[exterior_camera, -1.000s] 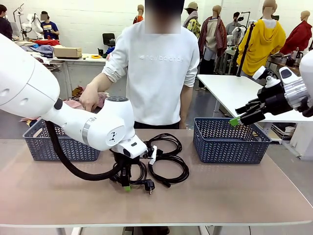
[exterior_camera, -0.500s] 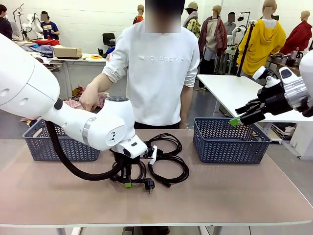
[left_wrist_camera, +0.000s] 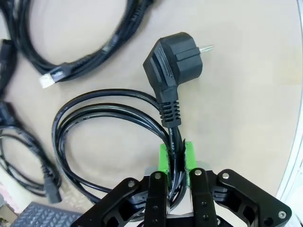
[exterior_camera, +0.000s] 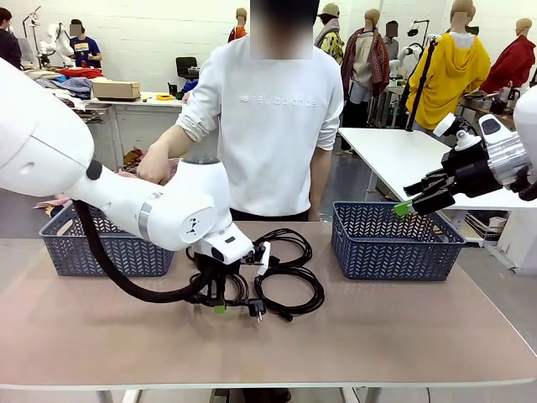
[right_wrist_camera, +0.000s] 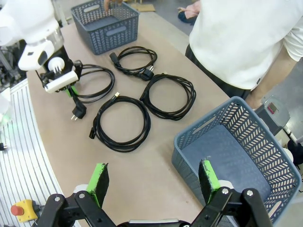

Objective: Organize the cables according to human instructions.
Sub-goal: Pick up a bundle of cables and place it in the basket indicated by the human.

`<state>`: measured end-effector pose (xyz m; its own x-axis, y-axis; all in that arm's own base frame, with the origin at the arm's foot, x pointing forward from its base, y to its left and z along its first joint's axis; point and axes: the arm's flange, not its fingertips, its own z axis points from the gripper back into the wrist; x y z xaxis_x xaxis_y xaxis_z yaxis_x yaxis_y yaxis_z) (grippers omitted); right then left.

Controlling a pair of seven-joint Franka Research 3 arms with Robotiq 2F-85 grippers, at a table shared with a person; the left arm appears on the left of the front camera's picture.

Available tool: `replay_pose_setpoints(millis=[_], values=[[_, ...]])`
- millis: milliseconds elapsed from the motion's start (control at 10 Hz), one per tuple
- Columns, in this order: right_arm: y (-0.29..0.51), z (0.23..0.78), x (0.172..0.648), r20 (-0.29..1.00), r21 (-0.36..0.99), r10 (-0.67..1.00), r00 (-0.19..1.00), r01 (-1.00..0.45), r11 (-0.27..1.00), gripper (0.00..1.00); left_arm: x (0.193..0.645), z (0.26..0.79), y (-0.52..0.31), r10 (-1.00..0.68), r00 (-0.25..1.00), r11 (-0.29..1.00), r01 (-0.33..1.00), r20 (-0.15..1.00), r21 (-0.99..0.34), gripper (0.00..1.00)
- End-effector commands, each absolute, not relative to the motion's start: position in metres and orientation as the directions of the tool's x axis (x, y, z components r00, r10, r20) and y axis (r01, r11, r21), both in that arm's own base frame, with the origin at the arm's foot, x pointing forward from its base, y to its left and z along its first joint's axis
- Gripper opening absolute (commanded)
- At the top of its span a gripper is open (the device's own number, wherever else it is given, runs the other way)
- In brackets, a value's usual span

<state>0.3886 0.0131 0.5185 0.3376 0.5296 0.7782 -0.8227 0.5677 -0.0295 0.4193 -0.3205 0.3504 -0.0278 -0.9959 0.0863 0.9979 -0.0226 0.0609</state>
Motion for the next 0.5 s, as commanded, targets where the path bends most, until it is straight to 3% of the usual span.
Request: replay_pose_setpoints(millis=[0,400], values=[[0.015,0.519,0.390,0.791,-0.023,0.515,0.330,-0.826,0.564,1.00,0.406,0.391,-0.315,-0.996,-0.004,0.008,0.991,0.086,0.136,0.00],[0.015,0.519,0.390,0.791,-0.023,0.515,0.330,-0.826,0.564,1.00,0.431,0.476,-0.283,-0.995,-0.023,0.000,0.975,0.099,0.224,0.00]])
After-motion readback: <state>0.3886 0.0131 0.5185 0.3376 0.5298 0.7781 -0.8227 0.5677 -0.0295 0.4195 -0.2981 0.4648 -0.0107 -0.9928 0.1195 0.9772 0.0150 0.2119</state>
